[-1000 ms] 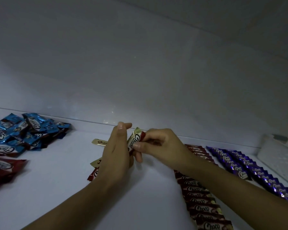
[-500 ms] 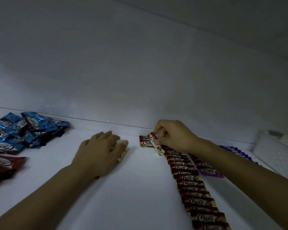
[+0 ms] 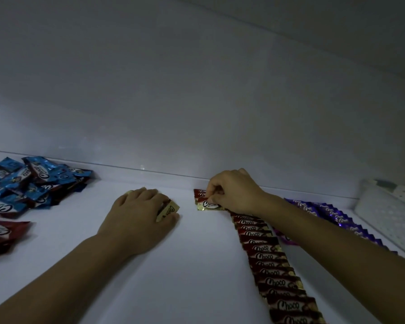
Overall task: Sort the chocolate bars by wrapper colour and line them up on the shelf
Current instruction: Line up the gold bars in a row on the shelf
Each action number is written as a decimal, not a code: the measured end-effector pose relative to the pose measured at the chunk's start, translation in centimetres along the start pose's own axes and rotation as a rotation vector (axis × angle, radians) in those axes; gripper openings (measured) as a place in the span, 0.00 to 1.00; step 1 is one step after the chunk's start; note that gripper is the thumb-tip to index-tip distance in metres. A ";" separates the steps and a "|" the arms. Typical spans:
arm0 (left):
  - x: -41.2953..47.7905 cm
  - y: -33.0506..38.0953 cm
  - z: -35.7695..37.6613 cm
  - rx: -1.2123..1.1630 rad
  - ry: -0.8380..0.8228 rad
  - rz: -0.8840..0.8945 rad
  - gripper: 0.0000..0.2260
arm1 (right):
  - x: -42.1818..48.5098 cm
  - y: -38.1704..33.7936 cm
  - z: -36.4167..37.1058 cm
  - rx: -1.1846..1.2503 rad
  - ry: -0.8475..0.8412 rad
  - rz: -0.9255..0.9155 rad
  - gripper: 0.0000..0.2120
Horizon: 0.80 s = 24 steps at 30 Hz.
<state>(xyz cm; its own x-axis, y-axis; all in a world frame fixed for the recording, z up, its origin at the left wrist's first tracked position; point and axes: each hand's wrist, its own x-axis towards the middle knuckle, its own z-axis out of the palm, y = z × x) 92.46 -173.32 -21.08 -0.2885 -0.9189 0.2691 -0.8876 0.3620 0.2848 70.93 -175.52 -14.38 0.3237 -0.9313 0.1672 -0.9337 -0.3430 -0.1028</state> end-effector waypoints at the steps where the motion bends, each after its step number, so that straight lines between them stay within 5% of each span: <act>1: 0.0 0.1 0.0 0.008 -0.005 -0.007 0.22 | 0.0 0.0 0.1 -0.016 0.002 0.001 0.04; 24: 0.5 1.5 -1.3 0.058 0.295 0.049 0.20 | -4.6 -4.8 0.1 0.079 0.123 -0.150 0.08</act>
<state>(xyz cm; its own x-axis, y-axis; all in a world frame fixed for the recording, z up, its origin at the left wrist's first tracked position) 91.47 -172.99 -19.28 -0.2220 -0.8124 0.5392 -0.8969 0.3870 0.2140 73.97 -169.62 -14.72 0.4328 -0.8487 0.3041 -0.8599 -0.4899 -0.1433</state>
